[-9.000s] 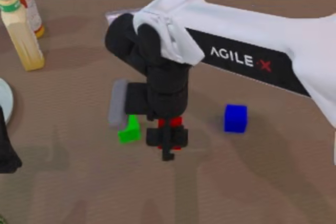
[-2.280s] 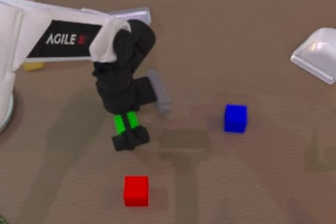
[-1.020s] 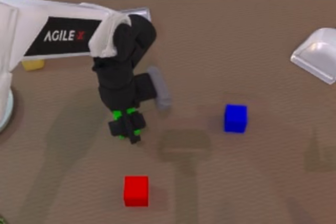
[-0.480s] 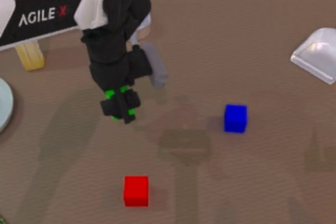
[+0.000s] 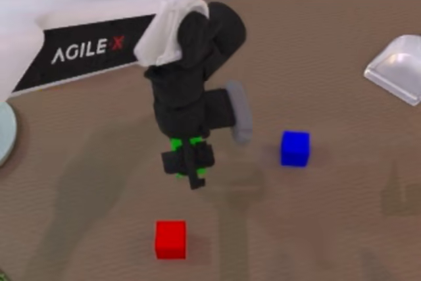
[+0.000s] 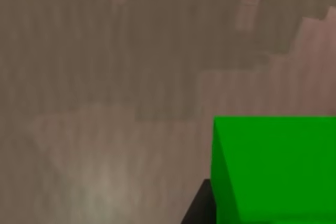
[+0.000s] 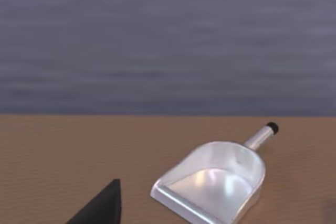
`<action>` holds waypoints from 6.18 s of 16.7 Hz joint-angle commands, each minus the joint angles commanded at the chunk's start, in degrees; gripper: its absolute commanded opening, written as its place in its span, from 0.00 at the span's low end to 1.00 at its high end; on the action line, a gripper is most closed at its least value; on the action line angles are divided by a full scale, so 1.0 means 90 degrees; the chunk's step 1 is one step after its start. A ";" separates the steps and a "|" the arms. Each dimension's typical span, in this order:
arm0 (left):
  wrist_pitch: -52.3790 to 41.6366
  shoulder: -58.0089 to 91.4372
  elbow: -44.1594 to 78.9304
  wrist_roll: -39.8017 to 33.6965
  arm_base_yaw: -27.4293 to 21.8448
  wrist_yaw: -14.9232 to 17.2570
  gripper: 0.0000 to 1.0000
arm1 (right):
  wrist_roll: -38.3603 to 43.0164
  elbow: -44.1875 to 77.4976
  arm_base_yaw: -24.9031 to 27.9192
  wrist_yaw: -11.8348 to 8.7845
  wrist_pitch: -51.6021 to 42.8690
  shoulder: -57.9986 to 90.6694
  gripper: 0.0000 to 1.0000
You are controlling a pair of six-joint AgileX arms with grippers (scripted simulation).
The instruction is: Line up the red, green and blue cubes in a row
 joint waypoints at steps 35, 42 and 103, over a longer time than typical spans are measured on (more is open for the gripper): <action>0.1535 0.0124 -0.1401 -0.0365 -0.1536 -0.0002 0.75 | 0.0000 0.0000 0.0000 0.0000 0.0000 0.0000 1.00; 0.1535 0.0124 -0.1401 -0.0365 -0.1536 -0.0002 1.00 | 0.0000 0.0000 0.0000 0.0000 0.0000 0.0000 1.00; 0.6797 -1.2903 -0.9740 -0.4638 0.4388 -0.0047 1.00 | 0.3783 1.0697 0.3079 0.0022 -0.6369 1.4310 1.00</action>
